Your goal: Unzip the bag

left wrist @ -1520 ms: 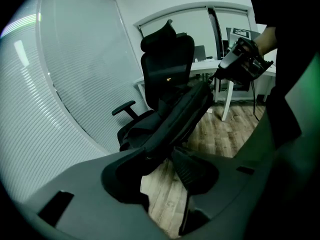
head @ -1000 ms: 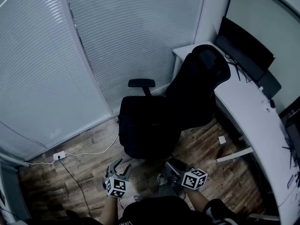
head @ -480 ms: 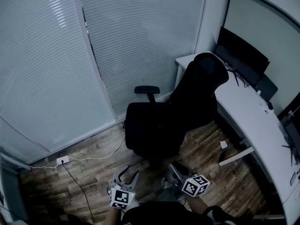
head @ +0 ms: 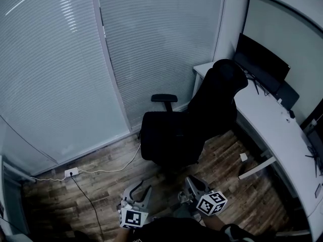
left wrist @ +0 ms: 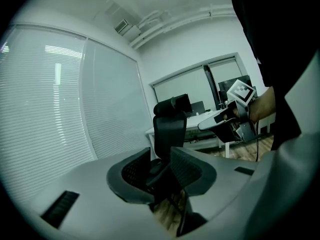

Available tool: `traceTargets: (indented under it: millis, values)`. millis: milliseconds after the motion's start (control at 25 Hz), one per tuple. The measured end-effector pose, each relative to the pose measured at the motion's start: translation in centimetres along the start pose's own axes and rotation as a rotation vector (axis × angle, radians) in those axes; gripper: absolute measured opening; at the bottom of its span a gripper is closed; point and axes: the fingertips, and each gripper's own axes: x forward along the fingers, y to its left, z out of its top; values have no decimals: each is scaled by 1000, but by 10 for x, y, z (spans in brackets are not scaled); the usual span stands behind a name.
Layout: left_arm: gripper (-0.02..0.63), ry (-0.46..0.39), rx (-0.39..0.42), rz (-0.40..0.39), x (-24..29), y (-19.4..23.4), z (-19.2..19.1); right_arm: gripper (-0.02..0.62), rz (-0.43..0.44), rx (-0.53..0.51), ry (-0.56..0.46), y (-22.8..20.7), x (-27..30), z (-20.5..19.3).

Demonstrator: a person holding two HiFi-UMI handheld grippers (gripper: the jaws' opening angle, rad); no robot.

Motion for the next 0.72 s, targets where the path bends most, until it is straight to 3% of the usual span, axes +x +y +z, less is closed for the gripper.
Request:
traceTargets:
  millis: [360, 720]
  values:
    - [44, -24, -21, 20, -33, -2, -7, 51, 6, -78, -4, 38, -14, -14]
    - [20, -34, -115, 21, -45, -6, -12, 44, -14, -147, 4, 54, -21, -22]
